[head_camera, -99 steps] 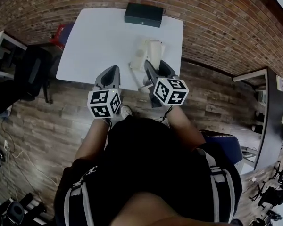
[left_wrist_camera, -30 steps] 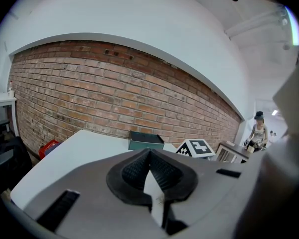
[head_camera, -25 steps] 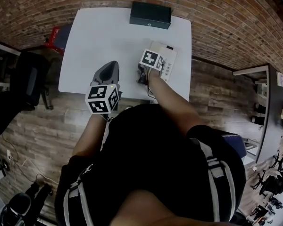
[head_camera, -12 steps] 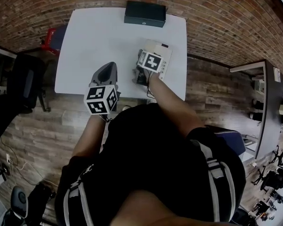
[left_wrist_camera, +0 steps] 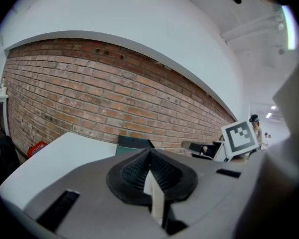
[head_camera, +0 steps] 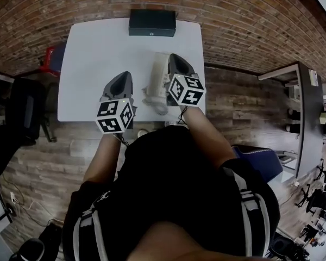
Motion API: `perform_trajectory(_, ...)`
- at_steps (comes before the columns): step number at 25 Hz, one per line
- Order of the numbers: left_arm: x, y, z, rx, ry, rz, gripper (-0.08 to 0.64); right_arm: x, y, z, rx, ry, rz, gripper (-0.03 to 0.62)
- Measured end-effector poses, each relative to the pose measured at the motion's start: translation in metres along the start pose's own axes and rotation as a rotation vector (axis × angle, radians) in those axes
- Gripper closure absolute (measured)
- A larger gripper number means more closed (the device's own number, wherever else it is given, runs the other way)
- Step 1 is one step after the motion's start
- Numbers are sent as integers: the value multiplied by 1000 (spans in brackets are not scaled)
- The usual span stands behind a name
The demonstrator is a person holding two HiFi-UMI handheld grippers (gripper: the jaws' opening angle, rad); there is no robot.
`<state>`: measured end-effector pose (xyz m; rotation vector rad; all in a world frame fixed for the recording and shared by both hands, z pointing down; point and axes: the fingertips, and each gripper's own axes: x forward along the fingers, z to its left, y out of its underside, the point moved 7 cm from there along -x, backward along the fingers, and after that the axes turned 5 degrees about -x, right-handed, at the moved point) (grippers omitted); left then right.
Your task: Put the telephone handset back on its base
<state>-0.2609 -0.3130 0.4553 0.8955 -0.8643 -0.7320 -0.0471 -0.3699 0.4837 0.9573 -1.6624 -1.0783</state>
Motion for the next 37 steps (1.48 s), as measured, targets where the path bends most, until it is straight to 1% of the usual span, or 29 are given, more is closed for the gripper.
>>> perform_trajectory(2, 6, -6, -6, 17, 0, -10, 558, -13, -20, -2, -41, -13, -63, 594)
perform_trajectory(6, 16, -22, -26, 113, -9, -44, 558, -38, -58, -8, -174, -4, -189, 594)
perform_trajectory(9, 23, -33, -44, 144, 8, -65, 558, -51, -74, -16, -249, -5, -219, 594)
perform_trajectory(13, 33, -45, -66, 170, 26, -83, 558, -65, -80, -34, -251, -27, -226, 595)
perform_trajectory(16, 40, -51, -77, 184, 24, -95, 558, -71, -80, -48, -251, -17, -243, 594)
perform_trajectory(19, 47, -53, -88, 190, 18, -95, 558, -73, -81, -61, -244, -11, -251, 594)
perform_trajectory(25, 53, -63, -112, 204, 32, -111, 558, -67, -82, -77, -228, -37, -246, 595)
perform_trajectory(31, 61, -63, -119, 205, 19, -107, 558, -64, -87, -84, -237, -52, -255, 594)
perform_trajectory(37, 69, -59, -123, 196, 15, -93, 558, -61, -90, -91, -203, -81, -261, 594)
